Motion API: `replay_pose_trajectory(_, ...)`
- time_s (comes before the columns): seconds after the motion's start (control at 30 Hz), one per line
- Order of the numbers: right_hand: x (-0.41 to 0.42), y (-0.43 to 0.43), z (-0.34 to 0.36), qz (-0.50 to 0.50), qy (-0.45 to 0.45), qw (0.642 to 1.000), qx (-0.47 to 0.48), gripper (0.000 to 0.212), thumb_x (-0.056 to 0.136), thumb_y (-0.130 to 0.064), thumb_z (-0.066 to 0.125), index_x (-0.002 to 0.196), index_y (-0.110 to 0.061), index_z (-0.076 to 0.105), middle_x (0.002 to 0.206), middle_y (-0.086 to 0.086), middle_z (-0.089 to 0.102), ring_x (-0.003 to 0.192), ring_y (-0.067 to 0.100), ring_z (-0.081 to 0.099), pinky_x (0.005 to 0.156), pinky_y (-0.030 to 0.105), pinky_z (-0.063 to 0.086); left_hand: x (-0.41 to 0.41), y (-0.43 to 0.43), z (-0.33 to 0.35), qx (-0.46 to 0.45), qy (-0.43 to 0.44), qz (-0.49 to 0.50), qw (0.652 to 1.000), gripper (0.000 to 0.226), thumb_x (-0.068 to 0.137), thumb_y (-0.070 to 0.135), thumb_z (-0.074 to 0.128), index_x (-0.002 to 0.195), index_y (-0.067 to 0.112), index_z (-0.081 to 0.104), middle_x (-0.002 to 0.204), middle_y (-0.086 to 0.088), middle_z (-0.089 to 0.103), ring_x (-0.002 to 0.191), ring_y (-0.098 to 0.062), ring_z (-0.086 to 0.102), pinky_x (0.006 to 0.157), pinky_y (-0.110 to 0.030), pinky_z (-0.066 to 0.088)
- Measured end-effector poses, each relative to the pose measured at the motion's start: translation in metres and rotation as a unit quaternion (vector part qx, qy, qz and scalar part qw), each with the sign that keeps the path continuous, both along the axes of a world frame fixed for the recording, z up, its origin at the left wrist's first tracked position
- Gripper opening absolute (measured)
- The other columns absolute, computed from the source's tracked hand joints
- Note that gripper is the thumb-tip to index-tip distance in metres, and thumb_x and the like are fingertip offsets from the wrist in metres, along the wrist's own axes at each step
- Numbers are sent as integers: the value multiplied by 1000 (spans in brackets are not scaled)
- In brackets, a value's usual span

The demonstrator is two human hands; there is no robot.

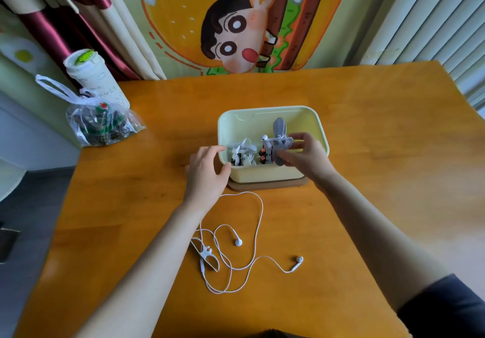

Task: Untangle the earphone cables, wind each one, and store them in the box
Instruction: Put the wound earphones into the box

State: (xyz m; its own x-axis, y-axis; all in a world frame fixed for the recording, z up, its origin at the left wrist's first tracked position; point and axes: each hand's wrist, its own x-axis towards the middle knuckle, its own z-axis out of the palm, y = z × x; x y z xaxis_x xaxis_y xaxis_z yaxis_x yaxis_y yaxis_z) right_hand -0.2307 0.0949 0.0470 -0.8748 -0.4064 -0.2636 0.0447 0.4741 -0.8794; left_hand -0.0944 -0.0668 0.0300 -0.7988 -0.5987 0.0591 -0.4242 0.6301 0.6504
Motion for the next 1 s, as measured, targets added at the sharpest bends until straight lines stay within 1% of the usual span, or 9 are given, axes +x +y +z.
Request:
replay_pose_trajectory(0.2,-34,-52,-24,68,-35,990,120,50,79,-17,71,123,-5,50,106,8,65,89,22,65,79,41,57,-9,-12,-21,-39,-38,-27,998,32,90,24,61,121,15,60,121,-2,55,115,-25,45,93,-39,34)
replay_pose_trajectory(0.37,-31,-89,-38,111,-99,980,129,51,76,-8,69,122,1,50,107,14,64,88,24,66,80,41,57,-6,-17,-30,-43,-17,-34,998,29,90,28,62,116,17,61,119,2,58,115,-19,46,94,-35,33)
replay_pose_trajectory(0.5,-33,-98,-47,165,-51,958,230,41,76,-9,66,113,8,60,98,20,69,80,23,65,82,41,56,-6,-18,-31,-50,-14,-41,998,29,90,29,61,116,18,61,118,3,58,114,-18,46,95,-34,33)
replay_pose_trajectory(0.57,-35,-99,-48,187,-23,946,262,27,77,-12,66,99,5,64,78,13,67,75,28,66,69,36,57,-6,-19,-32,-51,-13,-43,998,28,90,29,61,115,18,61,117,3,58,114,-17,45,96,-34,32)
replay_pose_trajectory(0.63,-36,-100,-46,208,9,933,295,17,79,-16,67,75,-2,59,61,5,53,64,25,55,49,25,42,-6,-19,-32,-50,-15,-42,998,29,90,30,60,116,18,61,118,3,58,115,-17,45,95,-32,30)
replay_pose_trajectory(0.7,-36,-101,-45,219,29,926,307,18,79,-15,66,69,-4,55,63,5,50,62,22,48,47,24,35,-6,-19,-32,-48,-20,-42,998,29,90,30,60,117,18,60,119,3,57,116,-16,44,96,-32,30)
replay_pose_trajectory(0.8,-34,-99,-42,222,67,921,313,14,82,-14,62,87,-1,60,81,12,57,79,30,54,57,30,42,-6,-19,-30,-48,-29,-46,997,30,91,30,59,119,18,60,122,2,57,118,-18,44,99,-35,31)
replay_pose_trajectory(0.9,-24,-89,-36,195,145,928,283,40,89,-20,59,123,-2,48,121,16,51,111,33,50,87,38,43,-4,-18,-27,-57,-32,-56,996,35,92,28,58,124,16,56,125,0,56,120,-21,44,100,-37,32)
replay_pose_trajectory(1.0,6,-70,-26,132,289,941,111,32,90,-11,56,121,-4,49,115,14,51,101,27,52,83,35,45,6,-13,-26,-58,2,-43,997,36,91,19,60,126,13,53,124,-4,58,117,-22,49,98,-35,35)
